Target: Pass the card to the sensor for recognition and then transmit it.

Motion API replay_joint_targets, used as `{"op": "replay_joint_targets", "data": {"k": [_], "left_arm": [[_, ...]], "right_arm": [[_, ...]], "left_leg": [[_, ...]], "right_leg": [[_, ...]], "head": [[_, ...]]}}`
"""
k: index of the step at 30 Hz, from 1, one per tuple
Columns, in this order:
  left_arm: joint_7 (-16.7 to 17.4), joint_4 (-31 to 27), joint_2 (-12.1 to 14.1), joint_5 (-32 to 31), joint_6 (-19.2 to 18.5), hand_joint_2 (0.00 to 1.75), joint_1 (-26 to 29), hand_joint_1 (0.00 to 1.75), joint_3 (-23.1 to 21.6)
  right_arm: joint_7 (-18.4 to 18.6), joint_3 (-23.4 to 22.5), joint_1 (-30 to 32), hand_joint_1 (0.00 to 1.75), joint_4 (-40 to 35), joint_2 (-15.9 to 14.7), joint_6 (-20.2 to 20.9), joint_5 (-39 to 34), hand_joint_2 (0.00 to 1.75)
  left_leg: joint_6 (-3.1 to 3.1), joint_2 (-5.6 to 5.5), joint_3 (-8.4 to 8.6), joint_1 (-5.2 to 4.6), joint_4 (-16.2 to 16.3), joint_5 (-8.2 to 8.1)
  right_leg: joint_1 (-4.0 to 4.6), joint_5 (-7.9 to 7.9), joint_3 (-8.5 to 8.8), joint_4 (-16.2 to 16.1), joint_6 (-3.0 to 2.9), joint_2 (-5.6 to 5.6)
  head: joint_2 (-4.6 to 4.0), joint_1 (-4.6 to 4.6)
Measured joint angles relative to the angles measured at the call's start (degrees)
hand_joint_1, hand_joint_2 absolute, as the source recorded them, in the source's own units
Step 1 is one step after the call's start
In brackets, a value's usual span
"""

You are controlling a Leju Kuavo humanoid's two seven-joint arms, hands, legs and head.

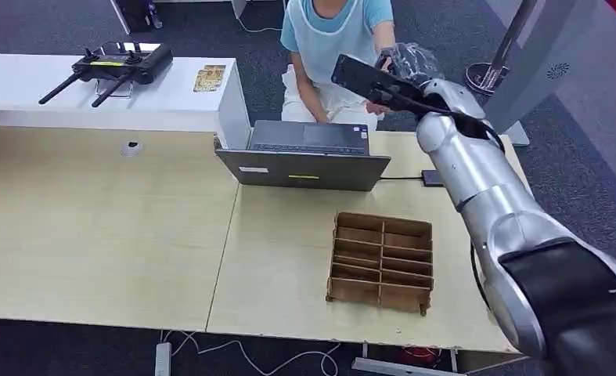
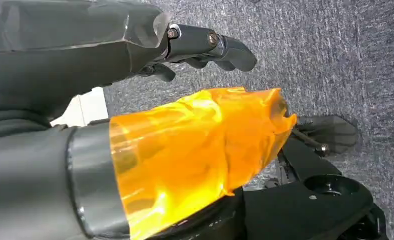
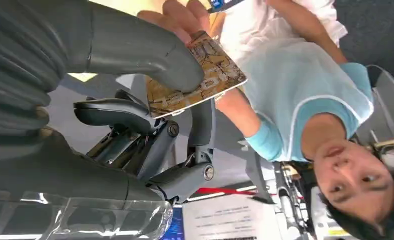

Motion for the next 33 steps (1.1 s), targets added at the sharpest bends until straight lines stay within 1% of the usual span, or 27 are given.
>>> {"op": "replay_joint_targets", "data": {"k": [4, 5, 6, 7, 8, 14, 17, 21, 23, 25, 28, 30, 33], "left_arm": [[0.09, 0.0, 0.0, 0.2, 0.0, 0.0, 0.01, 0.0, 0.0], [0.09, 0.0, 0.0, 0.22, 0.0, 0.0, 0.02, 0.0, 0.0], [0.09, 0.0, 0.0, 0.24, 0.0, 0.0, 0.01, 0.0, 0.0], [0.09, 0.0, 0.0, 0.26, 0.0, 0.0, 0.01, 0.0, 0.0], [0.09, 0.0, 0.0, 0.28, 0.0, 0.0, 0.02, 0.0, 0.0], [0.09, 0.0, 0.0, 0.37, 0.02, 0.0, 0.02, 0.0, 0.0], [0.68, 0.0, 0.0, 0.11, 0.04, 0.0, 0.04, 0.0, 0.0], [1.05, 0.0, -0.04, -0.42, 0.13, 0.0, 0.04, 0.0, 0.0], [1.09, 0.0, -0.09, -0.9, 0.26, 0.0, 0.09, 0.0, 0.0], [1.11, 0.0, -0.11, -0.9, 0.35, 0.0, 0.1, 0.0, 0.0], [1.16, 0.0, -0.15, -0.46, 0.46, 0.0, 0.17, 0.0, 0.0], [1.18, 0.0, -0.2, -0.02, 0.57, 0.0, 0.2, 0.0, 0.0], [1.25, 0.0, -0.35, 1.14, 0.83, 0.0, 0.27, 0.0, 0.0]], "right_arm": [[-0.13, -0.66, -0.01, 1.75, 1.55, 0.07, -0.59, 0.09, 1.75], [-0.17, -0.9, -0.03, 1.5, 1.83, 0.09, -0.68, 0.24, 1.75], [-0.2, -1.01, -0.06, 0.75, 2.14, 0.09, -0.77, 0.48, 1.75], [-0.2, -1.07, -0.05, 0.05, 2.32, 0.09, -0.85, 0.83, 1.75], [-0.2, -1.16, -0.07, 0.0, 2.53, 0.11, -0.87, 1.03, 1.75], [-0.35, -1.72, -0.06, 0.0, 3.08, 0.11, -1.92, 2.08, 1.75], [-0.72, -2.55, -0.05, 0.0, 3.04, 0.11, -2.4, 2.34, 1.75], [-1.75, -4.05, 0.31, 0.0, 1.28, 0.11, -3.81, 2.19, 1.75], [-1.75, -5.09, 1.41, 0.0, -1.93, 0.11, -5.05, 2.53, 1.75], [-1.31, -6.25, 2.71, 0.0, -5.6, 0.09, -5.29, 2.91, 1.75], [-0.57, -8.83, 6.19, 0.0, -13.96, -0.07, -5.14, 2.69, 1.75], [-0.79, -10.6, 8.33, 0.0, -19.1, -0.15, -3.89, 1.26, 1.75], [-3.3, -13.69, 12.61, 0.0, -28.19, -0.48, -0.43, -6.26, 1.75]], "left_leg": [[0.0, 0.0, 0.0, 0.0, 0.0, 0.0], [0.0, 0.0, 0.0, 0.0, 0.01, 0.0], [0.0, 0.0, 0.0, 0.0, 0.01, 0.0], [0.0, 0.0, 0.0, 0.0, 0.01, 0.0], [0.0, 0.0, 0.0, 0.0, 0.01, 0.0], [0.0, 0.01, 0.01, 0.0, 0.01, 0.0], [0.0, 0.01, 0.01, 0.0, 0.01, 0.0], [0.0, 0.0, 0.01, 0.0, 0.01, 0.0], [0.0, 0.0, 0.01, 0.0, 0.01, 0.0], [0.0, 0.01, 0.02, 0.0, 0.01, 0.0], [0.0, -0.01, 0.01, 0.0, 0.02, 0.0], [0.0, -0.01, 0.01, 0.0, 0.02, -0.01], [0.0, -0.03, 0.01, 0.0, 0.01, -0.01]], "right_leg": [[0.0, 0.0, 0.0, -0.02, 0.0, 0.0], [0.0, 0.0, 0.0, -0.02, 0.0, 0.0], [0.0, 0.0, 0.0, -0.01, 0.0, 0.0], [0.0, 0.0, 0.0, -0.01, 0.0, 0.0], [0.0, 0.0, 0.0, -0.01, 0.0, 0.0], [0.0, 0.0, 0.0, 0.0, 0.0, 0.01], [0.0, 0.0, 0.0, 0.0, 0.0, 0.01], [0.0, 0.0, 0.0, -0.01, 0.0, 0.01], [0.0, 0.0, -0.01, -0.01, 0.0, 0.0], [0.0, 0.0, -0.01, -0.02, 0.0, 0.02], [0.0, 0.0, -0.01, -0.02, 0.0, 0.0], [0.0, 0.0, -0.01, -0.03, 0.0, 0.0], [0.0, -0.01, -0.01, -0.05, 0.0, -0.01]], "head": [[0.0, 0.0], [-0.02, -0.02], [0.0, 0.0], [0.0, 0.0], [-0.02, -0.02], [-0.02, -0.02], [0.0, -0.02], [-0.02, 0.0], [0.0, 0.0], [-0.02, -0.02], [-0.02, 0.0], [-0.02, -0.02], [-0.02, 0.0]]}}
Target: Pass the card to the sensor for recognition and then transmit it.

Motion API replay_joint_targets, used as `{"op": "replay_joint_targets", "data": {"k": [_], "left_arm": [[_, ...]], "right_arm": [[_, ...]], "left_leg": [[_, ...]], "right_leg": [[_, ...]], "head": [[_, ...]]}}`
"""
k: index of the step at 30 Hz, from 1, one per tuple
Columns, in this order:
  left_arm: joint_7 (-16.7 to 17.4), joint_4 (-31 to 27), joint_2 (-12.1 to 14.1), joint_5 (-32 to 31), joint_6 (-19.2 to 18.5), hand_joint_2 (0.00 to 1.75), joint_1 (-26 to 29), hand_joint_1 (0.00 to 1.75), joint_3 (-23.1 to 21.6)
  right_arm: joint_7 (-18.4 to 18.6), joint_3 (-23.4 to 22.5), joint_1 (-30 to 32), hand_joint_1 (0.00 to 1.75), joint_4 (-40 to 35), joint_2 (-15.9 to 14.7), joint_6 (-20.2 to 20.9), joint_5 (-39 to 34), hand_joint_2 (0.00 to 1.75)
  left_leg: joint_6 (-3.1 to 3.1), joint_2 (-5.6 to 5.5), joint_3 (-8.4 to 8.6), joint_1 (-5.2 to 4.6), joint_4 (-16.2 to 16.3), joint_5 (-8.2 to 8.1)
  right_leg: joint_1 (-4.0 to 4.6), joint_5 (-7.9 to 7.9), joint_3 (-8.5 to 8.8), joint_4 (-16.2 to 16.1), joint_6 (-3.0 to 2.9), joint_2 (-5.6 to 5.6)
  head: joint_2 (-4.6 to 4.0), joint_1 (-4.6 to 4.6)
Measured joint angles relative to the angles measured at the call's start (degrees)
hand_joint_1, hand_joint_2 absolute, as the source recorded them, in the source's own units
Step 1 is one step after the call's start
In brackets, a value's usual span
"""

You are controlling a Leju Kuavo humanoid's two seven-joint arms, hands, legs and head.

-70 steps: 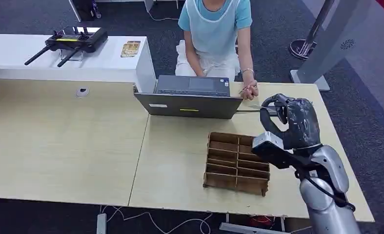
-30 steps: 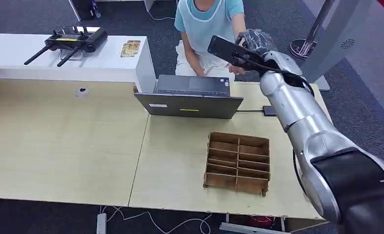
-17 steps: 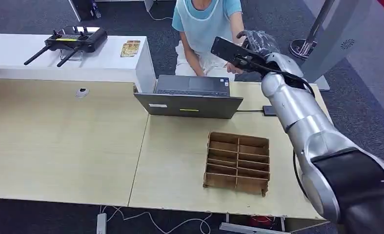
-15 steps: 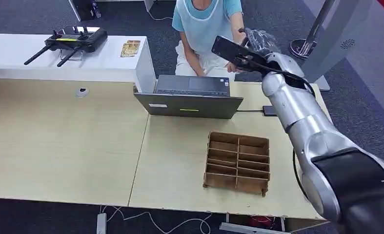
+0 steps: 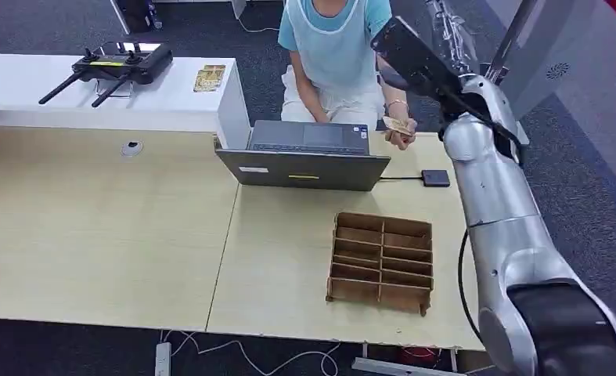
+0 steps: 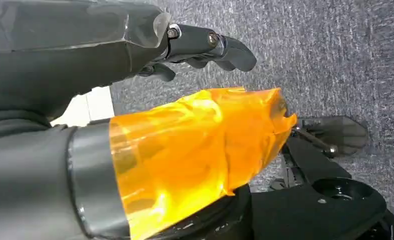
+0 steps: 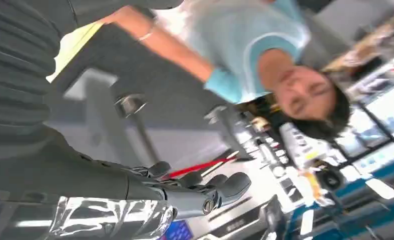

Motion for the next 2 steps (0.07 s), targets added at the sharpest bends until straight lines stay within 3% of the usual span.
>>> {"op": "replay_joint_targets", "data": {"k": [2], "left_arm": [[0.0, 0.0, -0.09, 0.94, 0.24, 0.0, 0.11, 0.0, 0.02]], "right_arm": [[-1.33, -1.91, 2.99, 0.0, -6.13, -0.81, 2.22, -6.33, 1.75]], "left_leg": [[0.0, 0.0, -0.01, 0.0, 0.0, 0.0]], "right_leg": [[0.0, 0.0, 0.0, -0.02, 0.0, -0.01]], "head": [[0.0, 0.0]]}}
